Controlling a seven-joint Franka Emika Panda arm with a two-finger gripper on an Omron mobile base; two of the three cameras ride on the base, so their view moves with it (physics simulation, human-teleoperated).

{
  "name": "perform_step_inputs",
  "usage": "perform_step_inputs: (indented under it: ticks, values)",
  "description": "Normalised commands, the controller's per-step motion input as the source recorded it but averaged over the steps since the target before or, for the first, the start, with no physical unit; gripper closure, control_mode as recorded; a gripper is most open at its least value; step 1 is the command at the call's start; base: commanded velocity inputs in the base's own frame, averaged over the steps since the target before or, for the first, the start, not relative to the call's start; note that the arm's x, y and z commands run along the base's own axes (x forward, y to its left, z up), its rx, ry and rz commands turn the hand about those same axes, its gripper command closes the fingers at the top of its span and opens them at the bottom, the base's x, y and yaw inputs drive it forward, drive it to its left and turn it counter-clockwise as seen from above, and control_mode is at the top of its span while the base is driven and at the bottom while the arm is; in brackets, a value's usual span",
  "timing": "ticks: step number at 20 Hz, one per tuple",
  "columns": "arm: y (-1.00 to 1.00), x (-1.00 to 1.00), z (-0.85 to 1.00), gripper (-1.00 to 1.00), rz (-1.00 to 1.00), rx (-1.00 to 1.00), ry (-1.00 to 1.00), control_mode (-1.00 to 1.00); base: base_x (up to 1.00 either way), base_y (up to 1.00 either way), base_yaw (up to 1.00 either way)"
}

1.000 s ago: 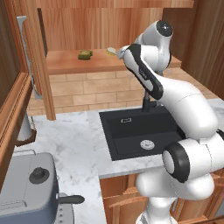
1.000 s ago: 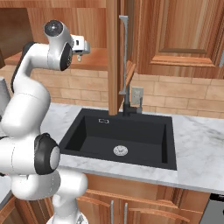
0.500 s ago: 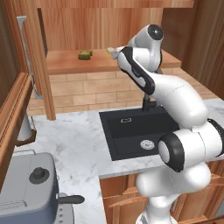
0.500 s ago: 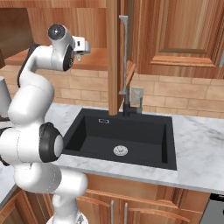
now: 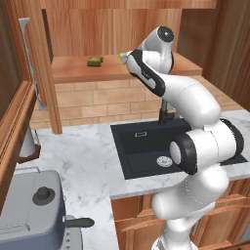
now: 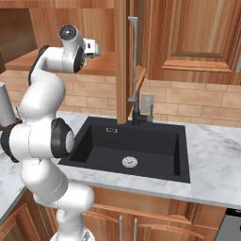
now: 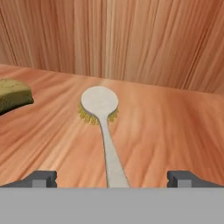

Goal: Locate and retrieve the sponge and dish brush from the cabinet. Place them next to the sink.

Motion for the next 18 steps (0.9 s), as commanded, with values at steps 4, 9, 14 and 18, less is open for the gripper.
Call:
perform_step_inputs:
  ticks: [4,9,14,18]
  values:
    - [0.0,0.43,0.0,-1.0,0.0,0.0,0.08,-1.0,0.0,0.0,0.0]
    - [0.09,0.34,-0.08,-1.0,0.0,0.0,0.0,-1.0,0.0,0.0,0.0]
    - [0.22,0.16,-0.14,-1.0,0.0,0.0,-0.03,-1.0,0.0,0.0,0.0]
    - [0.14,0.03,-0.2,-1.0,-0.01,0.0,-0.01,-1.0,0.0,0.0,0.0]
